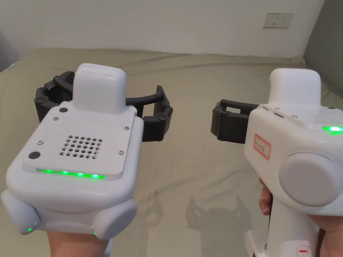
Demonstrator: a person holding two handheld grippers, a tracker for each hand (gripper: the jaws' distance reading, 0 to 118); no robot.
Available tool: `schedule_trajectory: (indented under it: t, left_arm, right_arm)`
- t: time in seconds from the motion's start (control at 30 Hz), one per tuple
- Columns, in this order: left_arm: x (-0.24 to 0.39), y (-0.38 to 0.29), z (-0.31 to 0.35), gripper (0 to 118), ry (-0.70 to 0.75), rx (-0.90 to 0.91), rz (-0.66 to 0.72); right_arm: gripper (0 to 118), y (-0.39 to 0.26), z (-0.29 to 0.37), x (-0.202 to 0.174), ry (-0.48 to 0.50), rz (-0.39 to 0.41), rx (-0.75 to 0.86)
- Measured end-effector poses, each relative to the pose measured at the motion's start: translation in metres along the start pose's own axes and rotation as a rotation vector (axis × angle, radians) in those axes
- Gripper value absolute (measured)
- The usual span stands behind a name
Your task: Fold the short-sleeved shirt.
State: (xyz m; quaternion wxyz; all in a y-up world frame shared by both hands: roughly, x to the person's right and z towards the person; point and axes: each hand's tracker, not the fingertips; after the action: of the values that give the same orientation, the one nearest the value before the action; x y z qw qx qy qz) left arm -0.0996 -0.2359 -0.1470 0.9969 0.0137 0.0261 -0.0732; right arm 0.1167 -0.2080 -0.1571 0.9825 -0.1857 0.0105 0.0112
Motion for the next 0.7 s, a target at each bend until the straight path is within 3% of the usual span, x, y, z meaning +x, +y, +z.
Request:
schedule_trajectory:
  t: [0.13, 0.2, 0.3, 0.37, 0.47, 0.53, 0.7]
  left_arm:
    - [0.000, -0.002, 0.000, 118, -0.002, -0.006, -0.002]
    - [0.000, -0.003, 0.000, 118, 0.001, -0.009, -0.005]
    - [0.000, -0.005, 0.000, 118, 0.003, -0.014, -0.004]
    - [-0.001, -0.005, 0.000, 118, 0.004, -0.014, -0.004]
    - [-0.001, -0.006, 0.000, 118, 0.006, -0.011, -0.003]
    - [-0.001, -0.006, 0.000, 118, 0.006, -0.008, 0.001]
    - [0.001, -0.006, 0.000, 118, 0.003, -0.006, 0.005]
  right_arm:
    - [114, -0.004, -0.002, -0.001, 0.028, -0.009, -0.043]
    - [114, -0.004, 0.000, 0.003, 0.055, -0.054, -0.032]
    - [114, -0.003, 0.001, 0.005, 0.033, -0.066, 0.015]
    - [114, -0.008, 0.002, 0.004, 0.002, 0.002, 0.124]
    - [114, -0.024, 0.005, 0.002, -0.005, 0.165, 0.279]
    - [114, -0.025, 0.002, -0.003, -0.071, 0.186, 0.238]
    - [114, -0.032, 0.002, -0.005, -0.051, 0.178, 0.255]
